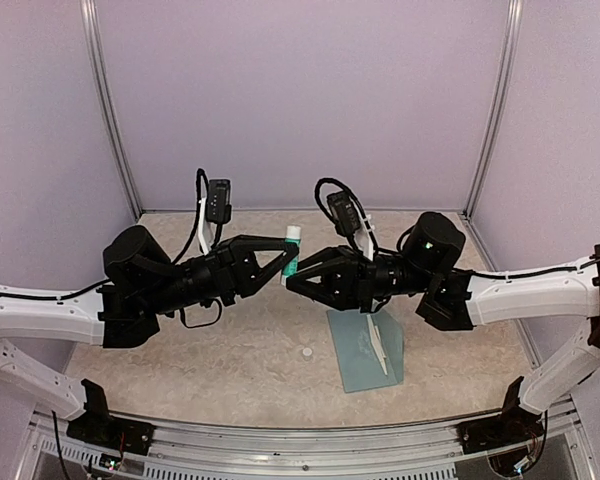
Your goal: Place the letter into the envelope and seal it
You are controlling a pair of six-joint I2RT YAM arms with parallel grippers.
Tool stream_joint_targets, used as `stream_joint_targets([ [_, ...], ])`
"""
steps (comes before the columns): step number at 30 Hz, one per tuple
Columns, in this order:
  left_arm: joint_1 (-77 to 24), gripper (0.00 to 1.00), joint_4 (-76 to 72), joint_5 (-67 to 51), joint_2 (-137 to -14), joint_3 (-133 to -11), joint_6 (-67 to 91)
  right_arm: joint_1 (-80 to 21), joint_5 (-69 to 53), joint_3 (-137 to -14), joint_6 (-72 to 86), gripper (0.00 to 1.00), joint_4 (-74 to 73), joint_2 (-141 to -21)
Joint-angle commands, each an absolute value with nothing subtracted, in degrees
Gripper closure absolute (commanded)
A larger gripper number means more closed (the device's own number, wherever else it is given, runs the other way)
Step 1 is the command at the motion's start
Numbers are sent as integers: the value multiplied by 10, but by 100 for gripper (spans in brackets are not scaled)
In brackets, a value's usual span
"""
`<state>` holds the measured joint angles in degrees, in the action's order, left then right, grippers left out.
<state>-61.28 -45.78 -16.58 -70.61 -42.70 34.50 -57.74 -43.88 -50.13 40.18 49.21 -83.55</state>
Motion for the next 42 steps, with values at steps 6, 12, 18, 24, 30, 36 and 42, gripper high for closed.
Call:
stream_joint_targets([
  [6, -615, 74, -469, -172, -707, -432, 345, -574, -448, -523, 399, 91, 495, -842],
  [12, -605, 42, -406, -194, -695, -444, 337, -562, -473, -519, 376, 98, 435, -816],
  [18, -593, 40, -385, -265, -701, -459, 342, -538, -561, -516, 375, 98, 390, -796],
  [24, -589, 46, -385, -300, -706, -469, 347, -533, -626, -526, 361, 98, 325, -788],
  [30, -596, 48, -381, -331, -737, -491, 344, -534, -639, -531, 356, 98, 299, -788],
  [36, -601, 53, -380, -337, -750, -499, 342, -532, -629, -535, 352, 98, 293, -788],
  [42, -605, 69, -379, -331, -758, -501, 342, -527, -615, -536, 339, 98, 269, -782],
])
